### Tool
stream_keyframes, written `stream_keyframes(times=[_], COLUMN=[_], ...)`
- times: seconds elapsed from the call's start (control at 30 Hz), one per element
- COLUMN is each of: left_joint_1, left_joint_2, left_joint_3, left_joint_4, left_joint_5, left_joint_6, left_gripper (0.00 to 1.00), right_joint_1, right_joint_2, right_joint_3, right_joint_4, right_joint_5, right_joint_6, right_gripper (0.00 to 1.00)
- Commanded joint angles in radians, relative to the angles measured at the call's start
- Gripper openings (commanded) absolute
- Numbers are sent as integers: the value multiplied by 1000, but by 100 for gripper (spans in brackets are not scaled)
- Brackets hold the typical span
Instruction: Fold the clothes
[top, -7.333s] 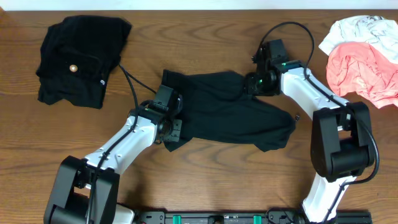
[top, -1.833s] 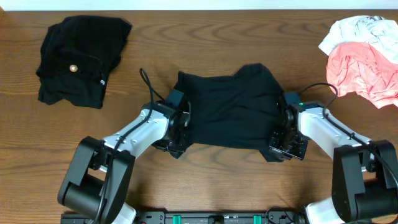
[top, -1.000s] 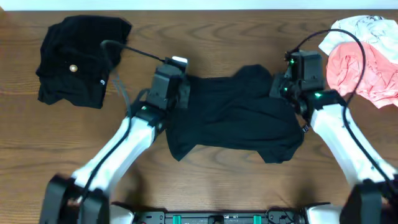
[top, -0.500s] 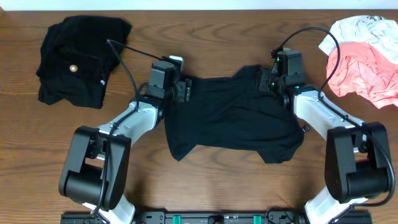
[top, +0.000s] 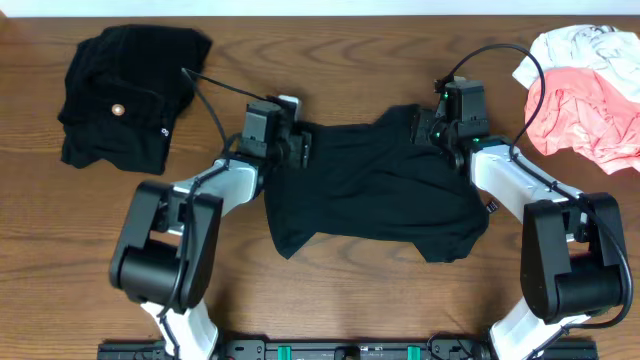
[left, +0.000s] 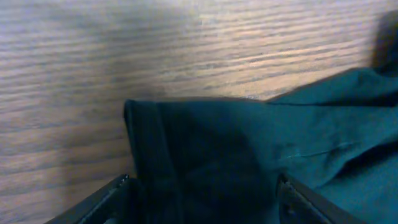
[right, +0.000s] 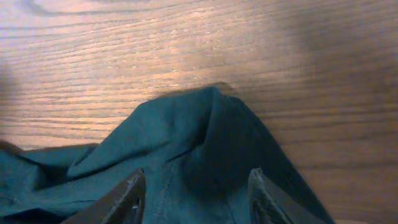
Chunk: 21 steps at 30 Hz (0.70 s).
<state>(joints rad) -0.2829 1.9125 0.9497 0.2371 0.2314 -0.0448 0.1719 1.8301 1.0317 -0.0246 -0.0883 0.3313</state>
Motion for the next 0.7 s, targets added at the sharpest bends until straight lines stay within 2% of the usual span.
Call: stream_keyframes(times=[0.0, 0.07, 0.23, 0.3, 0.4, 0.53, 0.57, 0.63, 0.67], left_joint_1=[3, 3, 3, 3, 3, 3, 3, 3, 3], left_joint_2=[28, 35, 35, 34, 34, 34, 34, 32, 31], left_joint_3=[50, 53, 53, 53, 53, 54, 55, 56, 56], left_joint_4=[3, 5, -11, -15, -15, -15, -15, -15, -15], left_joint_5=[15, 15, 16, 16, 16, 16, 16, 16, 16], left_joint_6=[10, 10, 10, 6, 6, -14, -18, -20, -20], left_gripper=[72, 68, 43, 27, 6, 6, 6, 6, 6], right_joint_1=[-2, -2, -3, -2, 6, 15, 15, 18, 19], right_joint_2=[5, 5, 5, 5, 5, 5, 5, 5, 5], right_joint_3=[1, 1, 1, 1, 1, 1, 1, 1, 1], right_joint_4=[2, -2, -9, -11, -11, -19, -24, -44, -50], right_joint_5=[-21, -21, -16, -13, -17, -13, -14, -14, -18], right_joint_6=[-11, -11, -11, -11, -11, -11, -10, 16, 21], right_gripper=[49, 45, 31, 27, 1, 1, 7, 43, 43])
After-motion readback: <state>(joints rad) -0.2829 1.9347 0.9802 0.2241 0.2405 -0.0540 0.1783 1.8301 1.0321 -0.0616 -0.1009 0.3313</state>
